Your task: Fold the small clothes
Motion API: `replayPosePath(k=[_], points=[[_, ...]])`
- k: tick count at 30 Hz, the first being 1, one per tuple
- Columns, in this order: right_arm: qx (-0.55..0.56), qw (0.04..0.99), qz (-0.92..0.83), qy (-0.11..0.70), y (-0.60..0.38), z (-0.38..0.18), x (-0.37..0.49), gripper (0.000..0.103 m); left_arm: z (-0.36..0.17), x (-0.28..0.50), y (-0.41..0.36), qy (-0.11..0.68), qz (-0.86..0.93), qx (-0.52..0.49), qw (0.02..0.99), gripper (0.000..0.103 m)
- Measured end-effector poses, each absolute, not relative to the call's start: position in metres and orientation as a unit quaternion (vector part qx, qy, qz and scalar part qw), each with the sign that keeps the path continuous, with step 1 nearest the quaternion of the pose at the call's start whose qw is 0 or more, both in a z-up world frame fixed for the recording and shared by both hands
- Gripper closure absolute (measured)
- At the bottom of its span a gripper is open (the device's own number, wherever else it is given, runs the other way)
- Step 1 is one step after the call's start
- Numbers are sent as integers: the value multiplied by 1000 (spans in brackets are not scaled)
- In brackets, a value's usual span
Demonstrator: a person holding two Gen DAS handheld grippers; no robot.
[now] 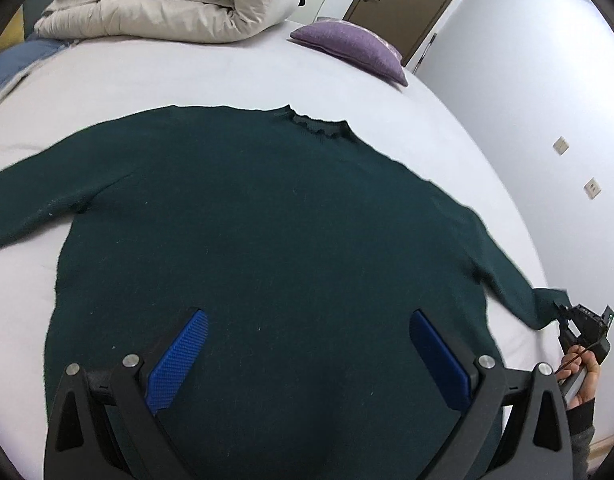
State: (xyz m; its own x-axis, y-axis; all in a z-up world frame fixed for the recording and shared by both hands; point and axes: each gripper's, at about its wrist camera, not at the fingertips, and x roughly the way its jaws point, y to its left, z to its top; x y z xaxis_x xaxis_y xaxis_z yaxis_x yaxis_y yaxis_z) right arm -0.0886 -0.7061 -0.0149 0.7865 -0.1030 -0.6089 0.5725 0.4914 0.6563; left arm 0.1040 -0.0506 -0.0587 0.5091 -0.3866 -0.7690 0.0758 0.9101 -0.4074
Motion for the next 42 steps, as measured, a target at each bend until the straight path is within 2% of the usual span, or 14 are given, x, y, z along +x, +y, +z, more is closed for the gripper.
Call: replayPosePath(k=[8, 11, 14, 15, 16, 17, 19, 24, 29, 31, 32, 33, 34, 42], points=[[336, 893, -1, 299, -517, 63, 31, 95, -58, 120, -16, 448, -165, -259, 840, 4], [309, 886, 58, 341, -433, 50, 70, 93, -62, 132, -6, 444, -172, -286, 832, 4], [296, 868, 84, 390, -378, 10, 97, 90, -67, 142, -5, 444, -184, -299, 824, 4], [290, 863, 90, 404, -365, -4, 102, 88, -69, 146, -6, 447, -189, -302, 820, 4], [285, 860, 97, 412, -354, -17, 100, 80, -72, 150, -9, 451, -196, -306, 815, 4], [286, 856, 107, 418, -347, -29, 96, 60, -76, 158, -15, 456, -201, -310, 810, 4], [297, 856, 109, 409, -342, -46, 68, 40, -86, 170, -30, 469, -215, -314, 797, 4], [336, 859, 95, 374, -380, -65, -21, 38, -107, 200, -71, 506, -225, -303, 775, 6], [445, 817, 74, 361, -451, -71, -41, 38, -115, 214, -107, 526, -203, -247, 788, 21], [486, 797, 71, 351, -470, -84, -53, 38, -113, 217, -115, 534, -192, -221, 793, 57], [499, 791, 70, 348, -477, -88, -59, 38, -112, 218, -116, 537, -190, -215, 794, 67], [515, 782, 71, 344, -483, -94, -62, 39, -111, 220, -117, 539, -188, -208, 794, 86], [523, 777, 72, 342, -484, -99, -58, 40, -108, 221, -117, 539, -190, -203, 795, 95], [583, 740, 81, 325, -492, -109, -40, 38, -45, 236, -76, 451, -198, -221, 842, 95]])
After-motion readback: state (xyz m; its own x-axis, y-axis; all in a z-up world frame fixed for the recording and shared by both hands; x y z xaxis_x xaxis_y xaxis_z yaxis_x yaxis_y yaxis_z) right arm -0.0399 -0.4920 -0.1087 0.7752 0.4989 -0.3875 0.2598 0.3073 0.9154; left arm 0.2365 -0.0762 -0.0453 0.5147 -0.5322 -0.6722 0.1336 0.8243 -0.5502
